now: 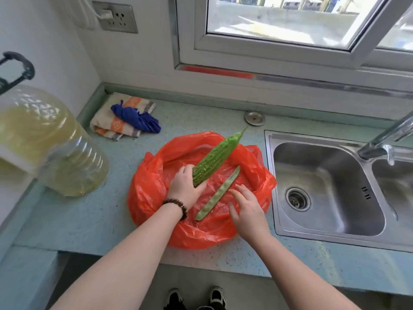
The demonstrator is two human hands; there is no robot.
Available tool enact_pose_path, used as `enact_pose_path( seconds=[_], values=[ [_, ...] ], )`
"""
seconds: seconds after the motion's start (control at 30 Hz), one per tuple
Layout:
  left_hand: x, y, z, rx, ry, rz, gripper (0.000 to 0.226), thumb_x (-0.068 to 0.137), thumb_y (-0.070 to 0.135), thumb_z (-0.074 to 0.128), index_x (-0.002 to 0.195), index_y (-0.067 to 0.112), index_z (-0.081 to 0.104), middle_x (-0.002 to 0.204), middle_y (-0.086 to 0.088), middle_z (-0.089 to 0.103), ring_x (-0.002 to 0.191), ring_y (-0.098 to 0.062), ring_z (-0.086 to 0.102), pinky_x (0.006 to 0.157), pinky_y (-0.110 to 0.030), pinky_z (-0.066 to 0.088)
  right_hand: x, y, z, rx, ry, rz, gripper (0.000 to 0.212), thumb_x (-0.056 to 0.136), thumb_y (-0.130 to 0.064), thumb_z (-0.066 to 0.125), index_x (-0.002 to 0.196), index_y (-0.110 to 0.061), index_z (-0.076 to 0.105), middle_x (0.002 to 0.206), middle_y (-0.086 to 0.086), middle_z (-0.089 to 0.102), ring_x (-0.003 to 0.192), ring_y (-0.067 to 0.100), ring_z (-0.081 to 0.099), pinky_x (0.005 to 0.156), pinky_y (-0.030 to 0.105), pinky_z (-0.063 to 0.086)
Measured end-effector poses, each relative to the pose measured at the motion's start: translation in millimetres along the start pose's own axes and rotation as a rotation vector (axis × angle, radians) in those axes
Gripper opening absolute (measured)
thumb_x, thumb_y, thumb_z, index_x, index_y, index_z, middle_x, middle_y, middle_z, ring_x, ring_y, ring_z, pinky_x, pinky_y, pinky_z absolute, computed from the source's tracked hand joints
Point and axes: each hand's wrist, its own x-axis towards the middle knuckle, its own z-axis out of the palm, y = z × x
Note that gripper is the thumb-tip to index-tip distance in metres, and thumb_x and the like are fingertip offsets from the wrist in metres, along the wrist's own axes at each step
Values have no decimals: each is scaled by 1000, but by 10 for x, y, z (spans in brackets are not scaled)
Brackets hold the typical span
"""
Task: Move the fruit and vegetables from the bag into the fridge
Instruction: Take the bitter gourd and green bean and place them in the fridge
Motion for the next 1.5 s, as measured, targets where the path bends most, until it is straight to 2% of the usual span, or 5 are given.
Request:
enact_pose_path(
  seconds=[0.3,0.6,0.93,1.23,1.5],
  values=[
    [126,121,-507,-313,124,-2,35,78,39,70,101,22,50,94,1,61,82,-12,57,64,-12,37,342,-117,179,-94,-102,70,48,90,-21,52,137,-18,44,146,12,35,136,26,28,110,35,29],
    [24,10,-763,-363,134,-6,32,80,36,70,101,21,52,87,6,63,76,-2,59,61,-7,41,567,54,278,-355,-340,-237,41,81,-22,63,122,-24,59,138,4,47,136,26,30,113,34,21],
    [46,279,-1063,-422,240,98,30,82,36,68,101,19,53,80,6,61,66,-6,58,56,-17,47,583,-304,284,48,61,-115,27,84,-29,64,107,-16,61,101,3,57,96,25,54,80,37,48],
    [219,822,-1276,-493,365,157,25,82,35,67,95,19,51,74,10,56,62,0,55,54,-10,42,595,-644,-513,209,426,0,22,91,-34,54,107,-20,59,94,-6,52,85,13,53,71,23,37],
    [145,1415,-1014,-570,146,337,24,80,34,68,92,22,52,80,-2,61,69,-16,57,57,-14,39,-11,-447,-1221,145,763,187,19,88,-35,58,99,-20,61,80,-2,49,72,14,49,66,26,36]
  ],
)
